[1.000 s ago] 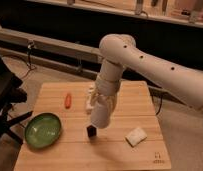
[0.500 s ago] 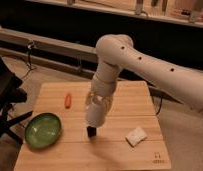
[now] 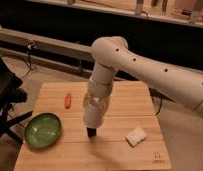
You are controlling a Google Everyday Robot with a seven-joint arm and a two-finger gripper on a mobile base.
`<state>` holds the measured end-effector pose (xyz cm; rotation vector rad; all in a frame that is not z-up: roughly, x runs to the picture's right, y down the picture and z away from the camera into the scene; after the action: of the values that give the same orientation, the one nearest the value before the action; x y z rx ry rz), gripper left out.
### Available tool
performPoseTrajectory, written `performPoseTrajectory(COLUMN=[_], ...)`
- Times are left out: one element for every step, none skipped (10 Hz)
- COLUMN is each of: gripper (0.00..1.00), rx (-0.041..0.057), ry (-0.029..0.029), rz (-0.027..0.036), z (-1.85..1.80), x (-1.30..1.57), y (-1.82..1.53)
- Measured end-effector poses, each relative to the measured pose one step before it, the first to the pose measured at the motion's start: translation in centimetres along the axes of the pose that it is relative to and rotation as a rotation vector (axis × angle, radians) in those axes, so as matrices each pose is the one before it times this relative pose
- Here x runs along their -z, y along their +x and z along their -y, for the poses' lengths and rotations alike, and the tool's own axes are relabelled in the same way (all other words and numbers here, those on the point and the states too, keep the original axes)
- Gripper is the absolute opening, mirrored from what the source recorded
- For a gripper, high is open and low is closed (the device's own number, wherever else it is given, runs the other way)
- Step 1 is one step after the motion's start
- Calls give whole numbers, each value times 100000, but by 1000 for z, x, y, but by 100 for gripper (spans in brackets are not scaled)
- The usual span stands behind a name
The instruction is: Place the ceramic cup over the eraser
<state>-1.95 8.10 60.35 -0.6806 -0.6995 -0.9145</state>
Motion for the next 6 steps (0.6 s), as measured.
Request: performPoseTrajectory(gripper=[38, 48, 58, 68, 77, 80], rx=[-170, -459, -233, -115, -321, -357], ry=[-588, -696, -598, -705, -553, -329], rz=[177, 499, 602, 778, 845, 752], z=[38, -53, 32, 59, -18, -57], x=[-229, -342, -366, -440, -406, -311], y=[44, 117, 62, 39, 96, 94])
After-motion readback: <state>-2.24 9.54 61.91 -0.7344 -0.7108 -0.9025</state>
